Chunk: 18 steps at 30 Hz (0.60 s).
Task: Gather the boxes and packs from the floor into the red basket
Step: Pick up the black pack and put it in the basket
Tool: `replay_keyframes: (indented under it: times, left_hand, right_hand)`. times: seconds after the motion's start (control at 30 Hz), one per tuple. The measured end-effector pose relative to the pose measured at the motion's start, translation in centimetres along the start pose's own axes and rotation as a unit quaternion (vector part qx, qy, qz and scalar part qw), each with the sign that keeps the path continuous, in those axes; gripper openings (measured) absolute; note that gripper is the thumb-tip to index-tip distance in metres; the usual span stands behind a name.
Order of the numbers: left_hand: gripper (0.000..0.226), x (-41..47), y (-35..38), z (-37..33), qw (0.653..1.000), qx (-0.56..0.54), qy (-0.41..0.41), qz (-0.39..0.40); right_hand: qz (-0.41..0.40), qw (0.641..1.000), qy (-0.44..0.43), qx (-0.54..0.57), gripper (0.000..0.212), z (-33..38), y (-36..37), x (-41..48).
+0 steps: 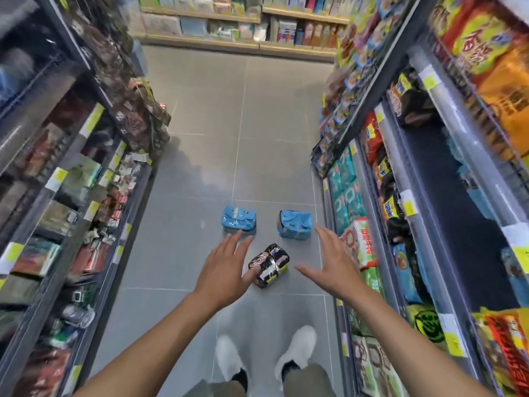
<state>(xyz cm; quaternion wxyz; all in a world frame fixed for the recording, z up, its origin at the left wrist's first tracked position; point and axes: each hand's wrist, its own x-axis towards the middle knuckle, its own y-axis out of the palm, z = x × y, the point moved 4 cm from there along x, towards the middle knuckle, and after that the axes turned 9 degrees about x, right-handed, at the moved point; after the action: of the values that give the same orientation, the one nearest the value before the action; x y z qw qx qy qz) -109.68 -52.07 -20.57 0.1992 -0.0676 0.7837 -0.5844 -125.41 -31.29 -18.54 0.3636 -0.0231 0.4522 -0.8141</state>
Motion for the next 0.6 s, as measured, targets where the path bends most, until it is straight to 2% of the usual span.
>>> replay_keyframes:
  times: [0.17,0.4,0.5,0.6]
  left_hand:
    - [0.073,5.2,4.5,1.5,0.995,-0.074,-0.054,0.031]
    - [0.073,12.2,15.9,3.8,0.967,-0.189,-0.145,0.085]
    - [0.072,15.8,23.2,5.0,0.949,-0.243,-0.181,0.090]
    - [0.072,18.9,31.1,6.4,0.913,-0.313,-0.242,0.101]
  right_hand:
    - [0.047,0.999,0.007,0.011,0.107,-3.3,1.5,7.6]
    - [0.121,0.992,0.031,0.014,0.115,-11.5,8.7,17.8]
    - [0.150,0.988,0.032,0.006,0.121,-17.0,14.2,22.5]
    - [0.179,0.982,0.063,0.013,0.125,-22.9,20.6,27.1]
